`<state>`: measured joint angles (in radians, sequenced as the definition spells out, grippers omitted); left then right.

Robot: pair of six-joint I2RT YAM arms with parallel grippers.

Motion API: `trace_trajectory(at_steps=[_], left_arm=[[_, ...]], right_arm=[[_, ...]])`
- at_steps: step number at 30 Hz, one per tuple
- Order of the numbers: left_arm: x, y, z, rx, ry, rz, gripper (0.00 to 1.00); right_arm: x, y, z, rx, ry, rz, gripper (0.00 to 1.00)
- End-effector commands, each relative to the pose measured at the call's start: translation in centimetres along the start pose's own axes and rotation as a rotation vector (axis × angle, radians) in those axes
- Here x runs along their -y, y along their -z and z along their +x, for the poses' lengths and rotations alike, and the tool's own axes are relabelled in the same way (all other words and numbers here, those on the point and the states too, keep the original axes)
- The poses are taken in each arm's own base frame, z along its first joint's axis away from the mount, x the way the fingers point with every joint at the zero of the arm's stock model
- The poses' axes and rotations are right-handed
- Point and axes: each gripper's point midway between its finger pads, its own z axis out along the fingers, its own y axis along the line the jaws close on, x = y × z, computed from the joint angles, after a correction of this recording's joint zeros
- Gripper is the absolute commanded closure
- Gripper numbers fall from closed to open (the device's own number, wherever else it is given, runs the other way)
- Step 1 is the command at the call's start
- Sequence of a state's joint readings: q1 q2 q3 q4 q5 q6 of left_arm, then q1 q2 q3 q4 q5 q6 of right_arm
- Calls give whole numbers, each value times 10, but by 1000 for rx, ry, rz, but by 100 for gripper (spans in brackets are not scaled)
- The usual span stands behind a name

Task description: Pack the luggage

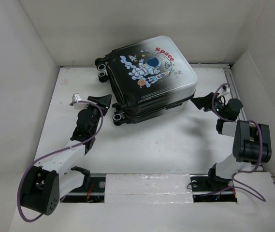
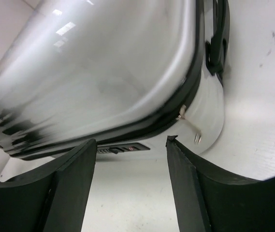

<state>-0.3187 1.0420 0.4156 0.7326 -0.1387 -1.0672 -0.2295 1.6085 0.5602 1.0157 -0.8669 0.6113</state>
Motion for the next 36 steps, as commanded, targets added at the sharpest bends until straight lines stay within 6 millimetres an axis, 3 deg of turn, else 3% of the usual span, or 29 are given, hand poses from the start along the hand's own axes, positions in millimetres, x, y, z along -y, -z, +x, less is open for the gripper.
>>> trace_trajectory(at_steps=[1,4,5,6,10,16,24,36], left_arm=[[-4,8,2,-19,-23,-3,36],[-20,22,14,-64,-27,-15,3],[-24,26,24,-110,-29,-11,0],[-32,32,32,-141,-8,-15,0],[-23,45,58,-229,107,70,0],[9,40,62,-266,208,204,0],[8,39,64,-273,182,217,1],[-3,47,72,-308,177,193,31]], right_arm=[[-14,6,-23,61,56,7,34],[-1,11,-29,96,53,88,34],[0,11,-28,90,45,93,34],[-2,11,-26,83,46,83,34],[-8,7,-25,81,56,44,34],[-11,5,-20,74,50,27,34],[-14,3,-13,51,44,7,34],[-17,2,-11,46,44,0,34]])
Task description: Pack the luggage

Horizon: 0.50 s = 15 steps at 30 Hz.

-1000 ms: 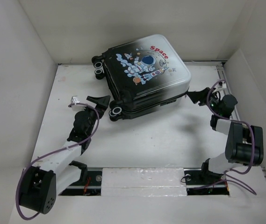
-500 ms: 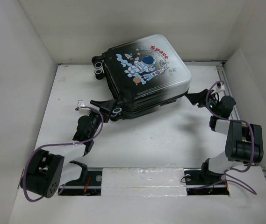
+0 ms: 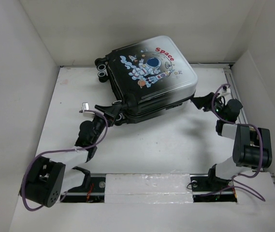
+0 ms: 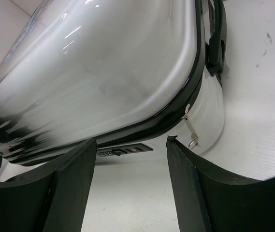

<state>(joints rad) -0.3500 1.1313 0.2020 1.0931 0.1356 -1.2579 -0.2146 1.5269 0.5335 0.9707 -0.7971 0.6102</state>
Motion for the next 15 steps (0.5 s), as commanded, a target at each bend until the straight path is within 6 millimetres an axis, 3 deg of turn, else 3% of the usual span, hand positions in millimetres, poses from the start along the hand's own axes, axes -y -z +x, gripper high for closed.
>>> trace_trajectory(at_steps=[1,7,10,15], left_arm=[[9,4,8,-40,1,45,35],[33,-11,6,-39,69,113,41],[45,-22,10,-48,80,144,34],[59,-24,15,-56,105,206,11]], right_arm=[[-9,-2,-3,9,34,-41,34],[-15,-3,0,-1,17,-69,34],[-20,-2,-5,10,31,-77,34],[-23,-3,-2,-4,29,-80,34]])
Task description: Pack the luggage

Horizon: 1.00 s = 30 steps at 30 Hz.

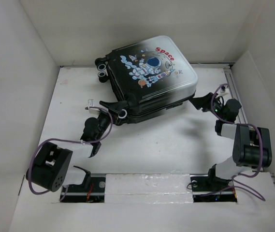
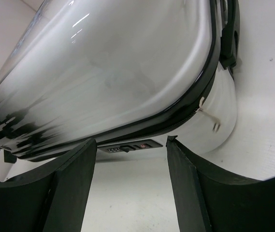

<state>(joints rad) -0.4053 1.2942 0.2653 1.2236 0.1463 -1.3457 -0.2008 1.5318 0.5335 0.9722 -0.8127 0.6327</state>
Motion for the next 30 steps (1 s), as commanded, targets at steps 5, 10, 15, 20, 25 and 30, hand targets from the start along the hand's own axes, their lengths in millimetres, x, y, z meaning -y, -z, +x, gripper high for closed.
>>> trace_trajectory(at_steps=[5,10,15,20,25,30], left_arm=[[48,-9,-10,49,46,151,10],[57,-12,-13,58,45,173,29],[46,-6,-3,15,10,168,38],[46,-5,-3,16,-9,166,62],[52,-12,-14,60,-24,160,100],[37,-2,-48,171,-63,96,100]], right_arm=[[-21,-4,-2,-2,48,-68,34],[-29,-6,2,-14,48,-84,33],[-25,-9,-1,-19,53,-68,33],[-24,-11,-2,-19,54,-69,33],[-22,-6,-6,-15,43,-31,33],[-26,-6,-11,-9,59,-35,33]])
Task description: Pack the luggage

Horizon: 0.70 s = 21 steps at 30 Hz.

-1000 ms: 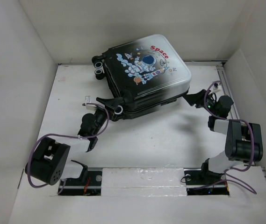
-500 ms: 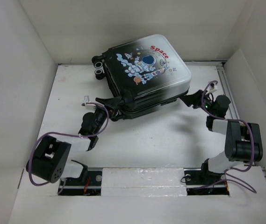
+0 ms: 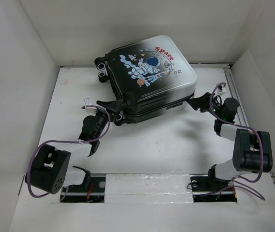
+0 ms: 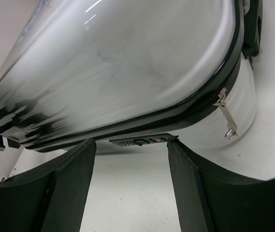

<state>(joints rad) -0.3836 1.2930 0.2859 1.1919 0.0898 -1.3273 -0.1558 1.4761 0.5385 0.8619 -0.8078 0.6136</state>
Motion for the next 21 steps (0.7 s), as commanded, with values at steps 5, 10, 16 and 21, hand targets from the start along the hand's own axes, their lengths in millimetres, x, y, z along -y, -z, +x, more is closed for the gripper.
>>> trace_trajectory(at_steps=[5,10,16,21], left_arm=[[19,11,-73,189,-73,56,100],[22,7,-84,182,-101,59,100],[28,-1,-67,99,-103,79,100],[27,-2,-56,65,-100,80,100]], right_arm=[[-10,1,-26,62,72,6,33],[1,4,-31,66,119,44,35],[20,-7,-40,-4,193,-1,37],[35,-6,-48,-23,200,-54,35]])
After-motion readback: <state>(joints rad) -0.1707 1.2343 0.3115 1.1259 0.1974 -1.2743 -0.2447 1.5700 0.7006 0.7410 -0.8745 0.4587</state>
